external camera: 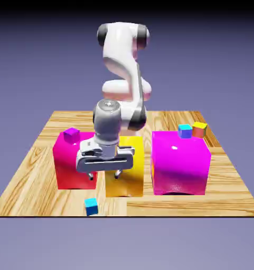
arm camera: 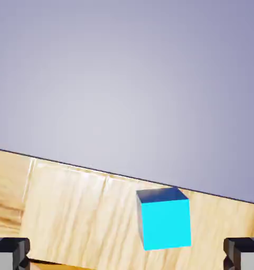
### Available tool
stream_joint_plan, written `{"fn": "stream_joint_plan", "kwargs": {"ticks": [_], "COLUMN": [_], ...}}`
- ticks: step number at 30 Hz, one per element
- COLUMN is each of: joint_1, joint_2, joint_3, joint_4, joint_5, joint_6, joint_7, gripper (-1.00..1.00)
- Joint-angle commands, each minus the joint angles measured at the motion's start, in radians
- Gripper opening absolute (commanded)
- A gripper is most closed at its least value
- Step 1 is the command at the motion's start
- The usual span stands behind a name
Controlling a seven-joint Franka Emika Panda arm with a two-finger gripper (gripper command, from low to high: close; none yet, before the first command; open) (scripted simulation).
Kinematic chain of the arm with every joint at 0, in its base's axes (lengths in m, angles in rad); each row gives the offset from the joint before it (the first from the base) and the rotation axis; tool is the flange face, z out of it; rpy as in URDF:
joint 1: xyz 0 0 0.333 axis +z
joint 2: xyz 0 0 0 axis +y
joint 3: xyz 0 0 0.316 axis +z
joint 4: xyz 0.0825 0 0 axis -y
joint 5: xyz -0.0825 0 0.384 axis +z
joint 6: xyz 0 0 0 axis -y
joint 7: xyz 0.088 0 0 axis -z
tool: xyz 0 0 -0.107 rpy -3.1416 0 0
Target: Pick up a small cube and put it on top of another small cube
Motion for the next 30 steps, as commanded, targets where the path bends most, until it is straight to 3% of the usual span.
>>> {"fn": "stream_joint_plan", "kwargs": {"ticks": [1,8,13,14,19,30], "joint_1": [-0.004,-0.028,-0.041,-0.041,-0.035,-0.146], "joint_2": [0.036,0.277,0.361,0.361,0.253,-0.146], "joint_3": [-0.003,-0.019,-0.026,-0.026,-0.03,-0.207], "joint_4": [0.031,0.234,0.174,0.174,0.223,0.042], "joint_5": [-0.006,-0.042,-0.053,-0.053,-0.03,0.158], "joint_6": [-0.032,-0.245,-0.1,-0.1,-0.256,-0.443], "joint_7": [-0.01,-0.075,-0.062,-0.062,-0.046,0.427], "gripper": [0.0,0.0,0.0,-1.0,-1.0,-1.0]}}
